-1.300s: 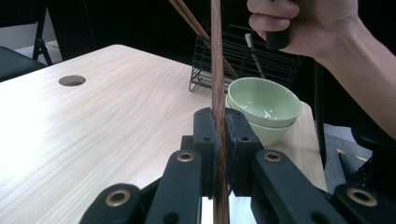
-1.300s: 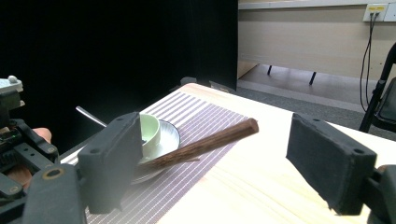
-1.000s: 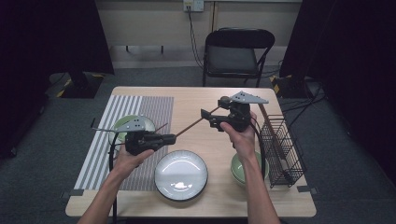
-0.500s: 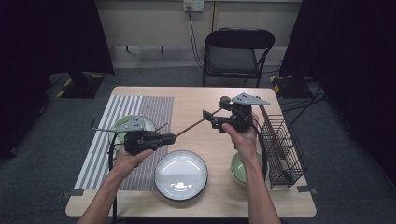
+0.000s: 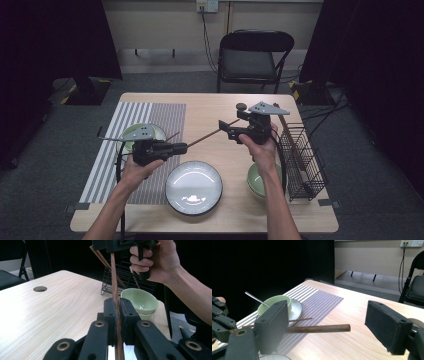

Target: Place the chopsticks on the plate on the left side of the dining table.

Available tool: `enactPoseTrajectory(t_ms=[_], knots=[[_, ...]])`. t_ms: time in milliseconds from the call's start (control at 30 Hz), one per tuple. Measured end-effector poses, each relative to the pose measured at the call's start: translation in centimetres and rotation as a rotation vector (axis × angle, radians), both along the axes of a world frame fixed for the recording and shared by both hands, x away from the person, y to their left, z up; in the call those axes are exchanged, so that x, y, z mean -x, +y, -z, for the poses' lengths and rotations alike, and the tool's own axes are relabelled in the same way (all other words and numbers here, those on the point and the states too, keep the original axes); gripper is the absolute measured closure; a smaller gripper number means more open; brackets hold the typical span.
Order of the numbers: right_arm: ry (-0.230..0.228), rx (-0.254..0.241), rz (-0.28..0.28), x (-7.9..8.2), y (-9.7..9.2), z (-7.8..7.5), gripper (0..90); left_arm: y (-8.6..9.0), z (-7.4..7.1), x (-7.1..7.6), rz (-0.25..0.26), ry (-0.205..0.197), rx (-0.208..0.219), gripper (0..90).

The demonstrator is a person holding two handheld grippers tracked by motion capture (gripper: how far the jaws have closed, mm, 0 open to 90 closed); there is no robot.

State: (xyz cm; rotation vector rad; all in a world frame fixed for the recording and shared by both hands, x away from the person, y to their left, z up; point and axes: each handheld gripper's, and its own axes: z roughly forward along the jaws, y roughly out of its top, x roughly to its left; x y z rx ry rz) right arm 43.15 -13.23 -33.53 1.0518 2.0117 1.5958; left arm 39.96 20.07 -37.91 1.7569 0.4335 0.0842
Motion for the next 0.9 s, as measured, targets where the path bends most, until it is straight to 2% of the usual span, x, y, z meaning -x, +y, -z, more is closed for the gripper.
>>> enactPoseTrajectory(t_ms=[533,900], knots=[[-0.002,0.004,0.006,0.1,-0.1,0.0,18.6,0.0,0.0,0.0,-0.001,0.001,-0.006,84.6],[-0.021,0.004,0.029,0.8,-1.4,-0.8,18.3,0.1,0.1,-0.1,-0.015,-0.002,-0.028,84.7]])
